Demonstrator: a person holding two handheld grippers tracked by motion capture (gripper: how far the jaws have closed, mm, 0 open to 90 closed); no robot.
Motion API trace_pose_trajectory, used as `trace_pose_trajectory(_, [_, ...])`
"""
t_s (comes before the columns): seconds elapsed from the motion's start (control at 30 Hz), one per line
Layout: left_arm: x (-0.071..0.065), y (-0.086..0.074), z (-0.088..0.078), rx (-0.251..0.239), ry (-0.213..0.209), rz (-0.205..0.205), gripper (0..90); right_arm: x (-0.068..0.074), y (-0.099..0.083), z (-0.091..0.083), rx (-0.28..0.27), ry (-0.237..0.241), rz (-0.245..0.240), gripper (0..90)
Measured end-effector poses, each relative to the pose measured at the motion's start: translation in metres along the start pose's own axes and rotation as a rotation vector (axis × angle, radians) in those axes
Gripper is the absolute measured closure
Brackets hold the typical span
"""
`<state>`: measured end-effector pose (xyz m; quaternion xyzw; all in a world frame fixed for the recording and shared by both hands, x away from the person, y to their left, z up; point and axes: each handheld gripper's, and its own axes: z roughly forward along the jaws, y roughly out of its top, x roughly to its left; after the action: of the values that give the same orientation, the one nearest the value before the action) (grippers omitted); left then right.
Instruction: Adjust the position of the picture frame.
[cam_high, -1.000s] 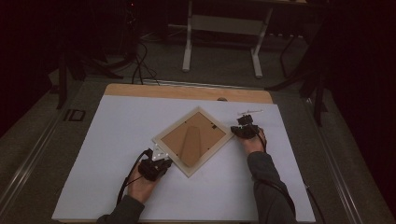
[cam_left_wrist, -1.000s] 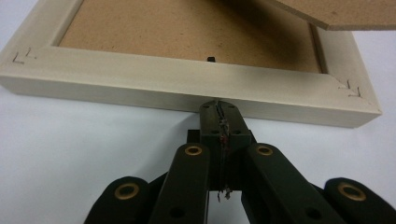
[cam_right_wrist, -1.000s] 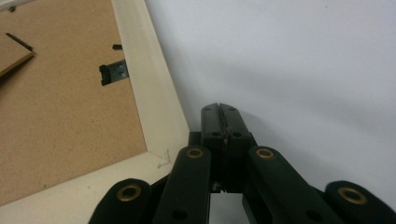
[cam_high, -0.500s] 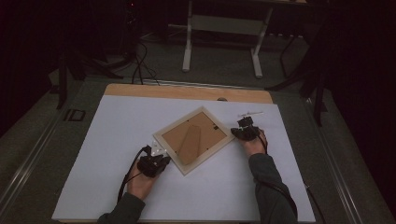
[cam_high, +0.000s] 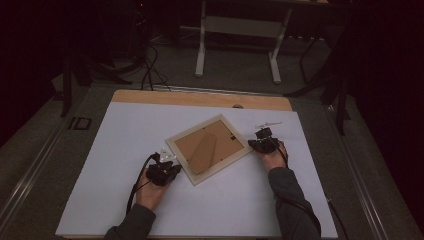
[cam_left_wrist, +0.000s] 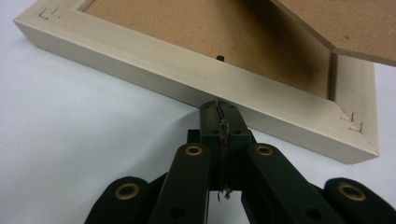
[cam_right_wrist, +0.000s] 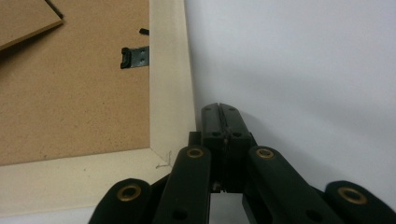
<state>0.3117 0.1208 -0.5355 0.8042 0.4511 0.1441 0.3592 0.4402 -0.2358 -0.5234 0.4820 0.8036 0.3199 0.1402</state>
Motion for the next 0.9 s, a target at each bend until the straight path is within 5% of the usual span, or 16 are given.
trace_pose_trajectory(0.5, [0.013, 0.008, 0.008, -0.008, -0.007, -0.071, 90.0, 0.006, -0.013, -0.012, 0.006, -0.021, -0.038, 90.0])
trace_pose_trajectory(0.9, [0.022, 0.012, 0.01, -0.006, 0.013, -0.085, 90.0, 0.012, -0.024, -0.02, 0.003, -0.007, -0.035, 90.0])
